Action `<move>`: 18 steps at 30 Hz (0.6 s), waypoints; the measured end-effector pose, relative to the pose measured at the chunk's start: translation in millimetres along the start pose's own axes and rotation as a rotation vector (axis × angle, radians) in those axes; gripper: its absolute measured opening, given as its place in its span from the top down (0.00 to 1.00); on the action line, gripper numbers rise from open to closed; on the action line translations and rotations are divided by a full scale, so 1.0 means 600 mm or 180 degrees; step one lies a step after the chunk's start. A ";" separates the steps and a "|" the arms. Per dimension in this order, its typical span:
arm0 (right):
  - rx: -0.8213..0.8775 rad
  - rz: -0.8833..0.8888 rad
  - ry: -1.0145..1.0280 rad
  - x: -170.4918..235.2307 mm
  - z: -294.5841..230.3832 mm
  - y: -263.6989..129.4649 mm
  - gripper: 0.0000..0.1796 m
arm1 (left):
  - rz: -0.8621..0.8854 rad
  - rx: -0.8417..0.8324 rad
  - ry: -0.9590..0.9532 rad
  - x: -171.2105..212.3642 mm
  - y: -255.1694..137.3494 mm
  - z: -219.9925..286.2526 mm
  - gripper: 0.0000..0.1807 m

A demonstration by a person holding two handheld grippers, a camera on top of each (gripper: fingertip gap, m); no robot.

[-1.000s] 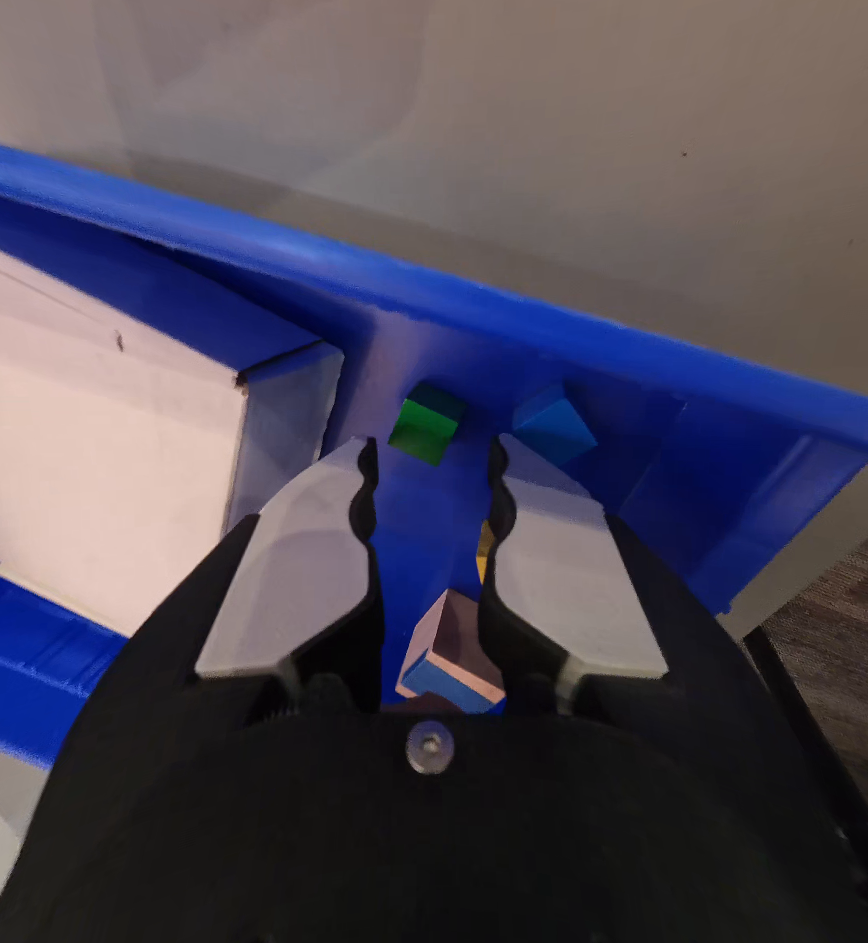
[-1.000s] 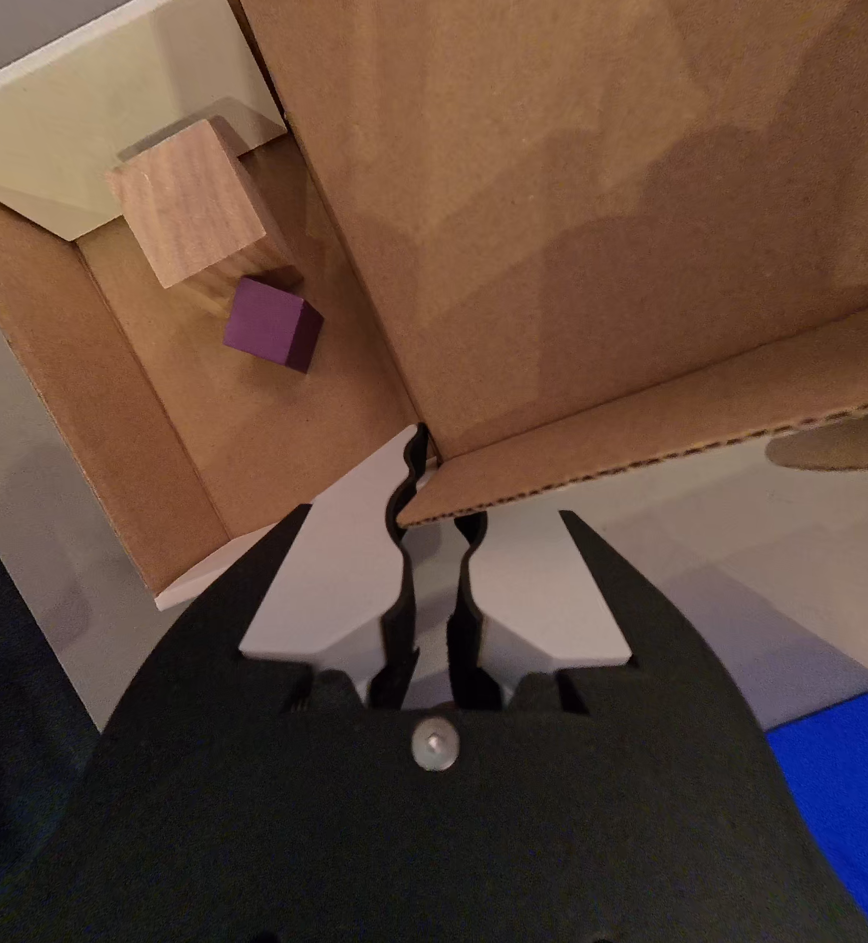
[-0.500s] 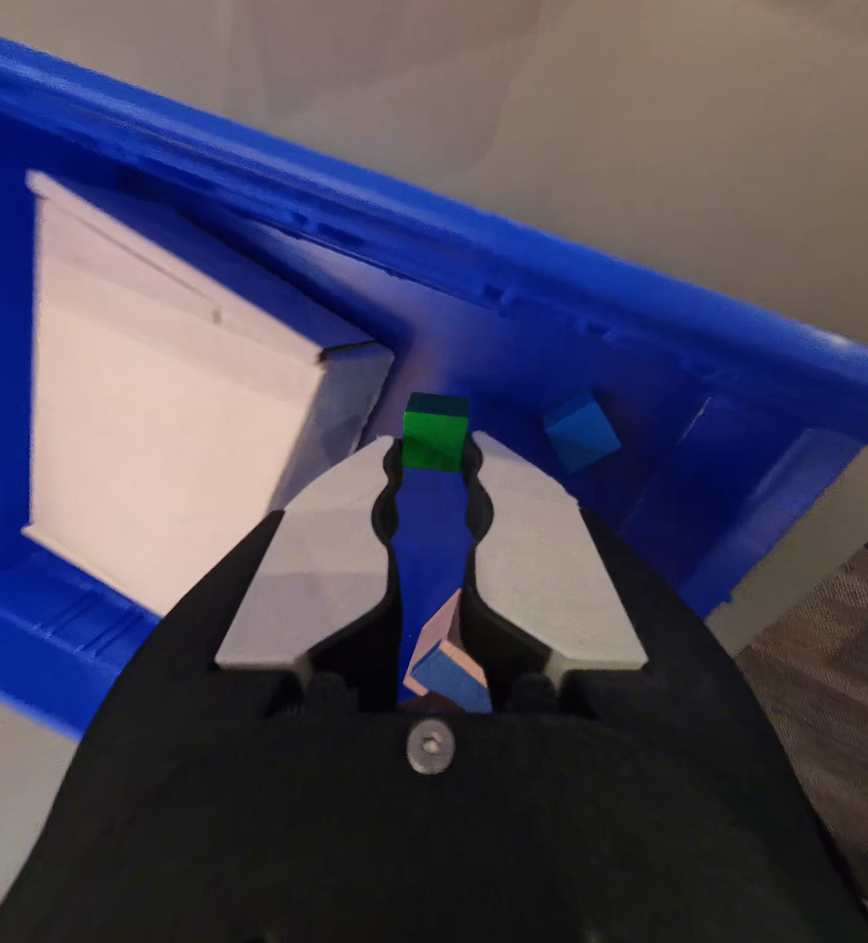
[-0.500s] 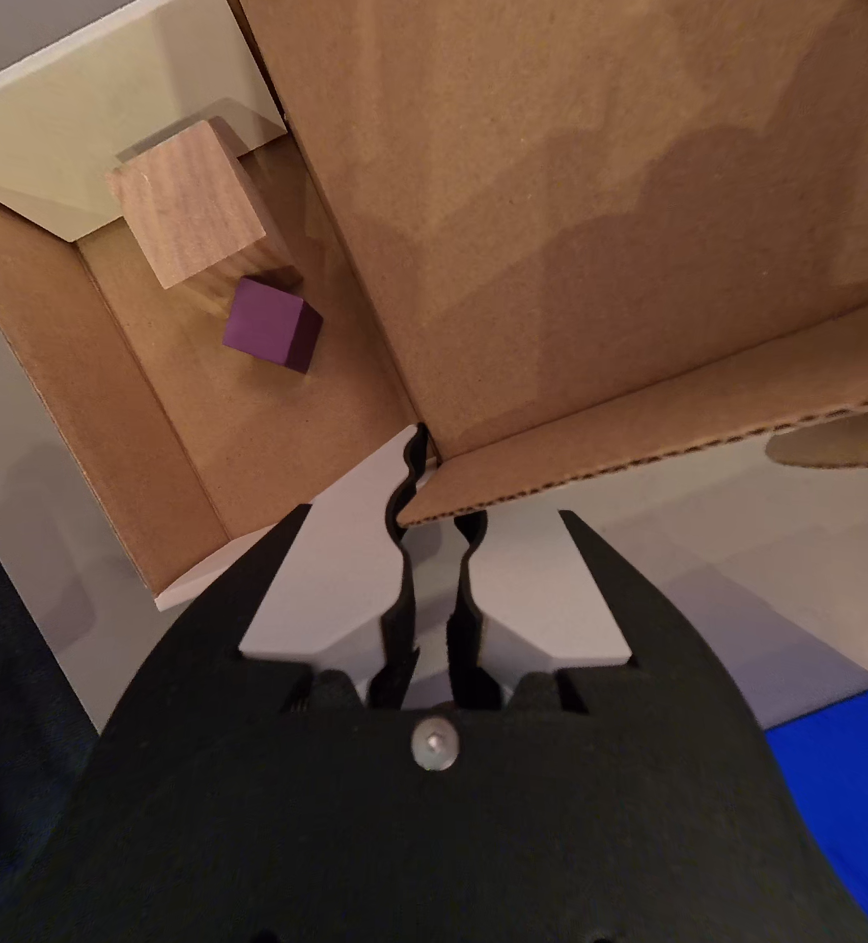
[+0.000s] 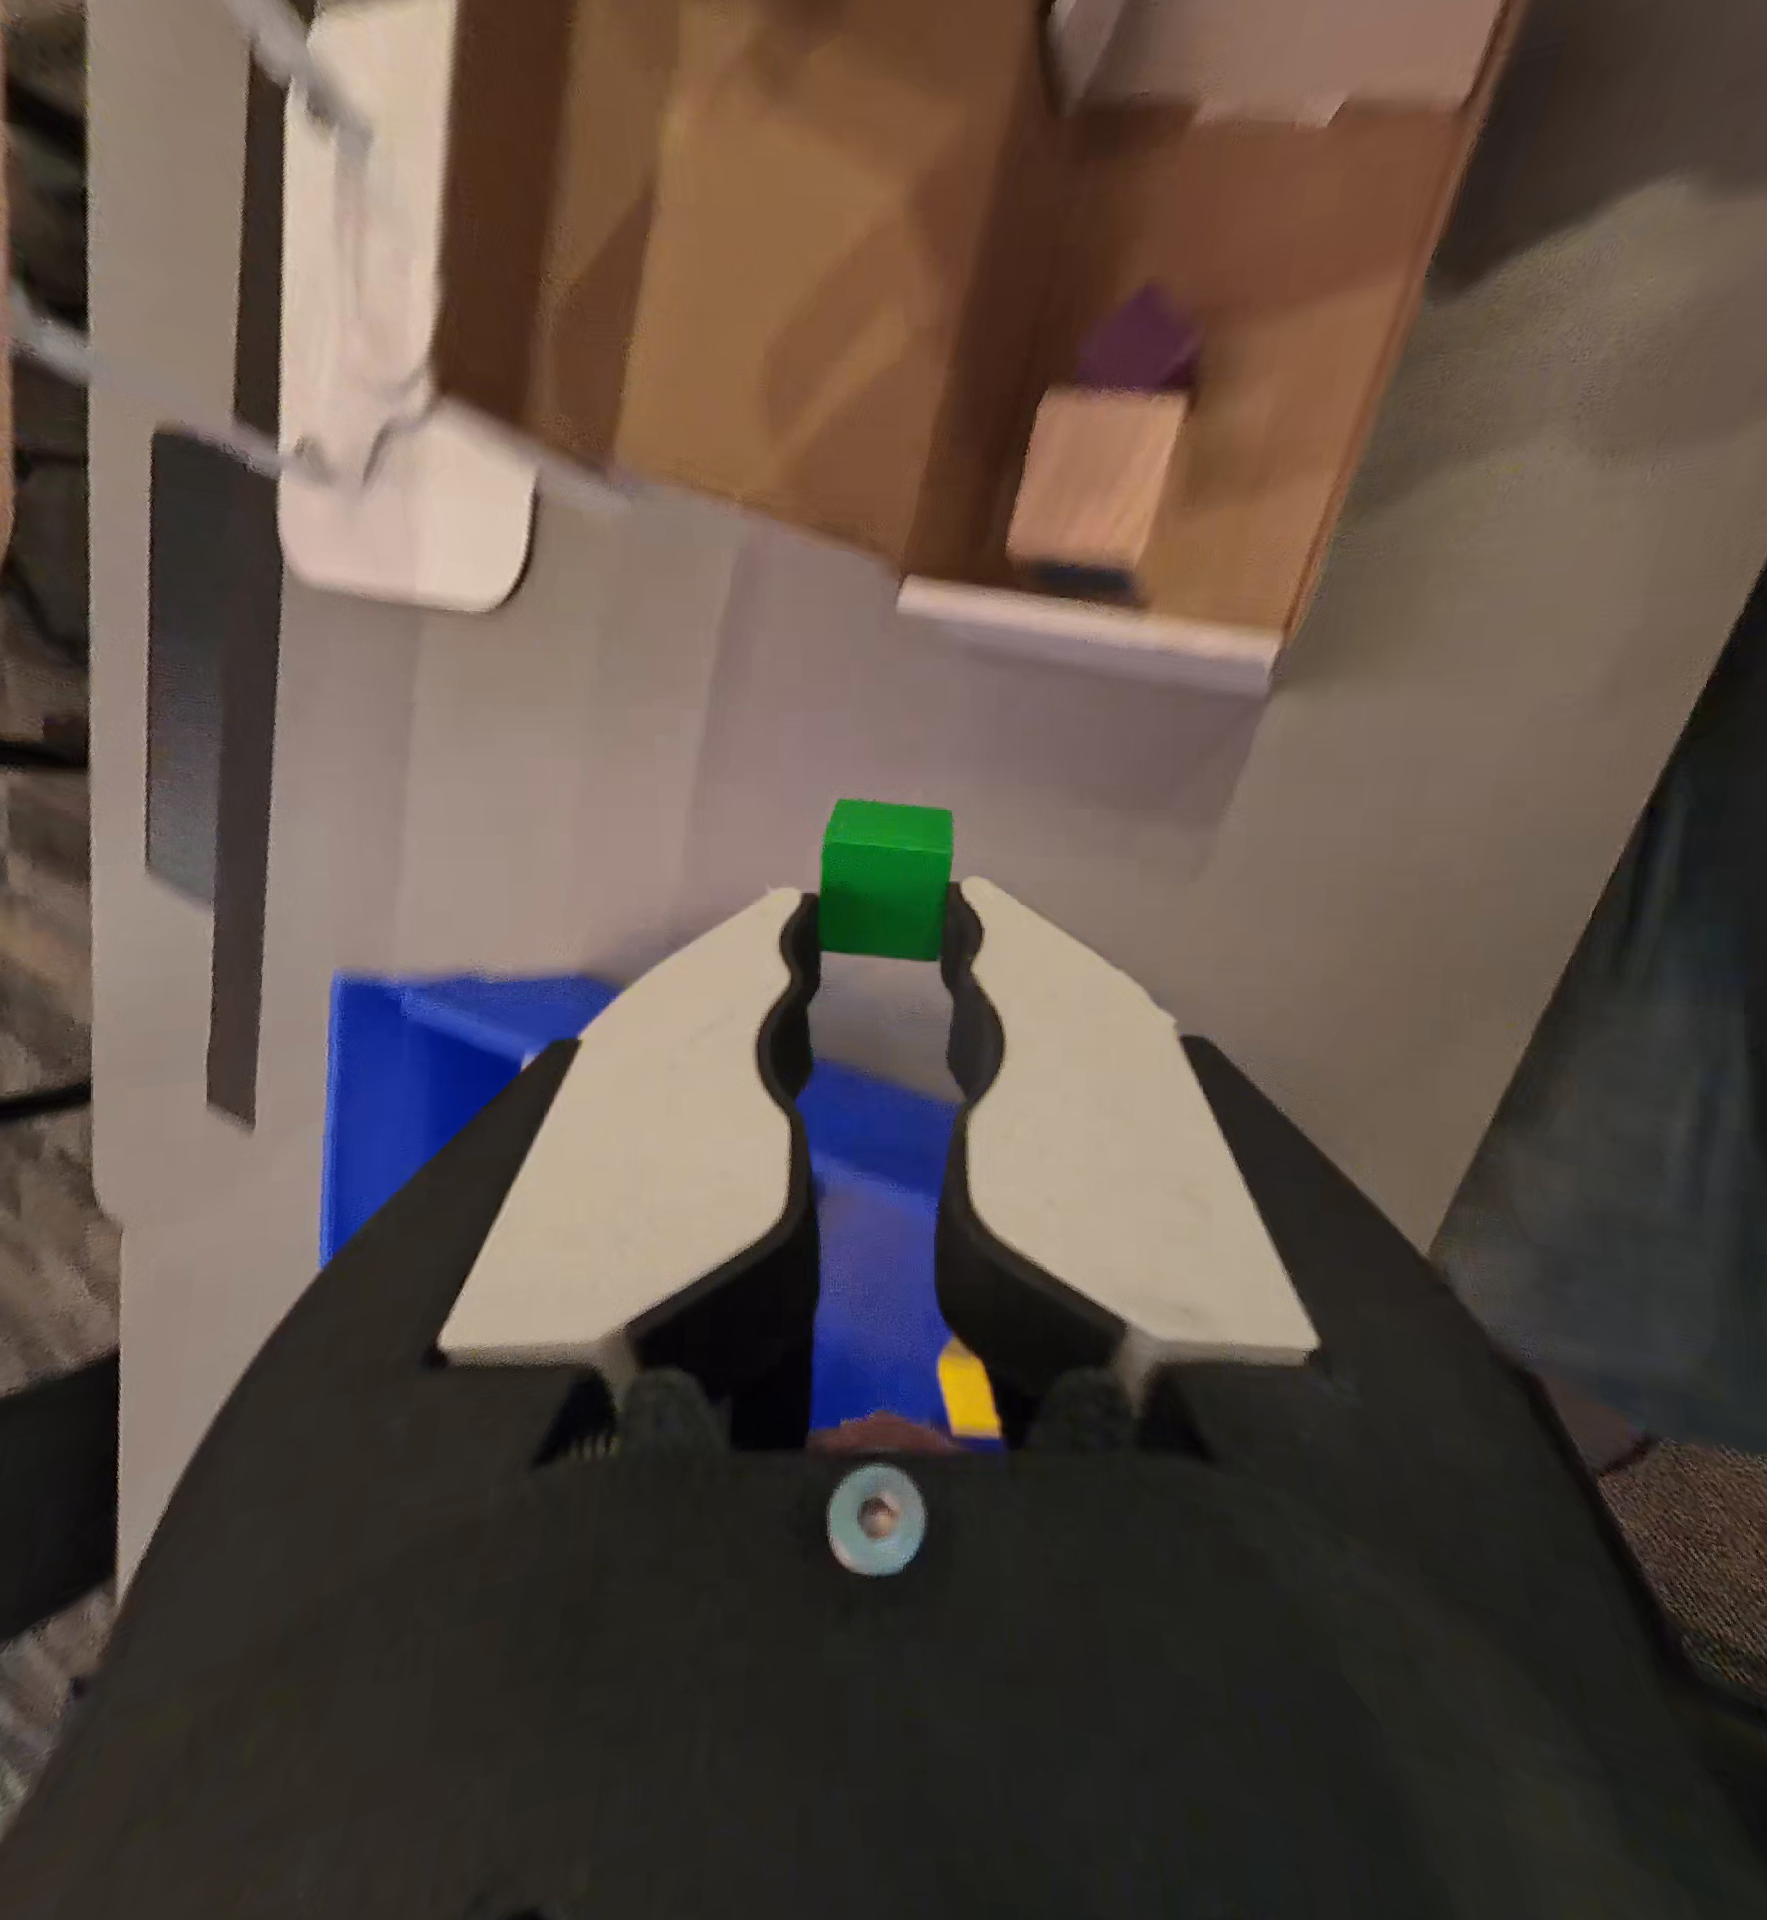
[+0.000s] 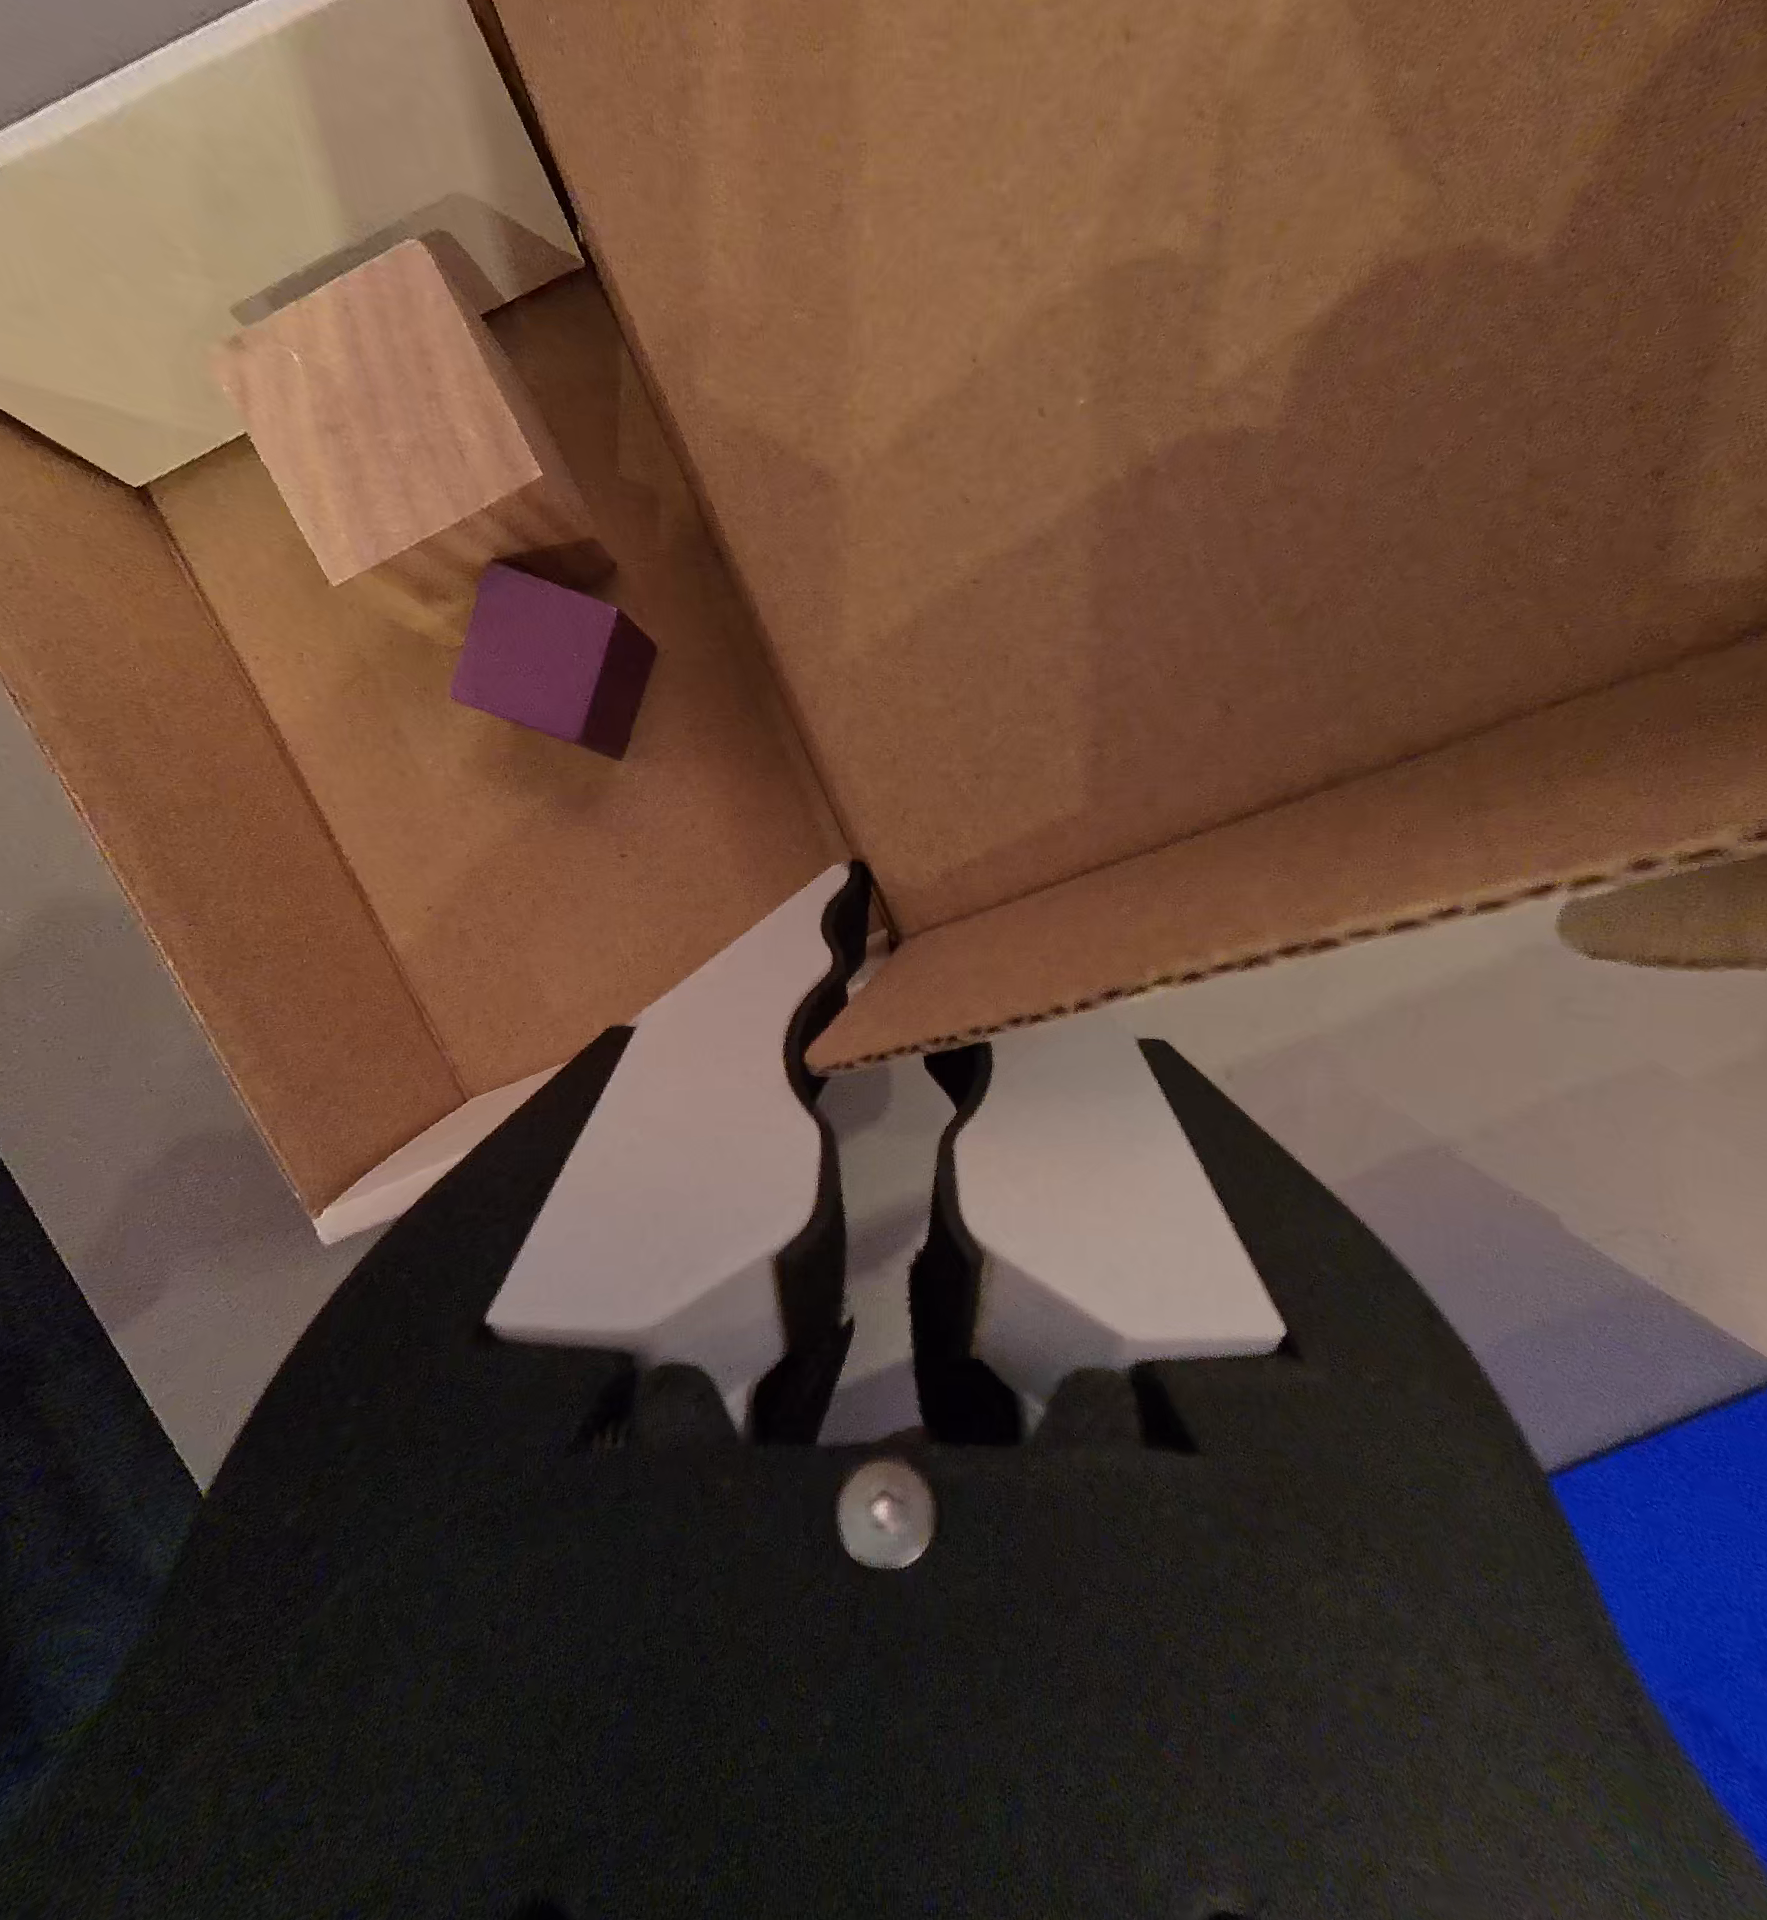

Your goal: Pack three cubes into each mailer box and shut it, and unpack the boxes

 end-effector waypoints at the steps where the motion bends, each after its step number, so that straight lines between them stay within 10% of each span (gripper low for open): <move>1: 0.0002 0.0001 0.0002 0.000 0.000 0.000 0.97 | 0.0049 0.0063 0.0043 -0.028 0.013 0.015 0.88; 10: -0.0024 0.0030 -0.0007 0.001 0.000 0.000 0.97 | 0.0219 0.0632 0.0167 -0.185 0.161 0.134 0.88; 18: -0.0071 0.0057 -0.0016 0.000 -0.001 0.001 0.97 | 0.0017 0.0782 0.0226 -0.198 0.236 0.183 0.88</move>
Point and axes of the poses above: each gripper's, where its closed fingertips meet, y out along the fingers, x out of its underside, z = x × y across the jaws, the point moved 1 cm from there along -y, back along the fingers, and after that the axes turned 11 degrees about -x, right-handed, at the moved point
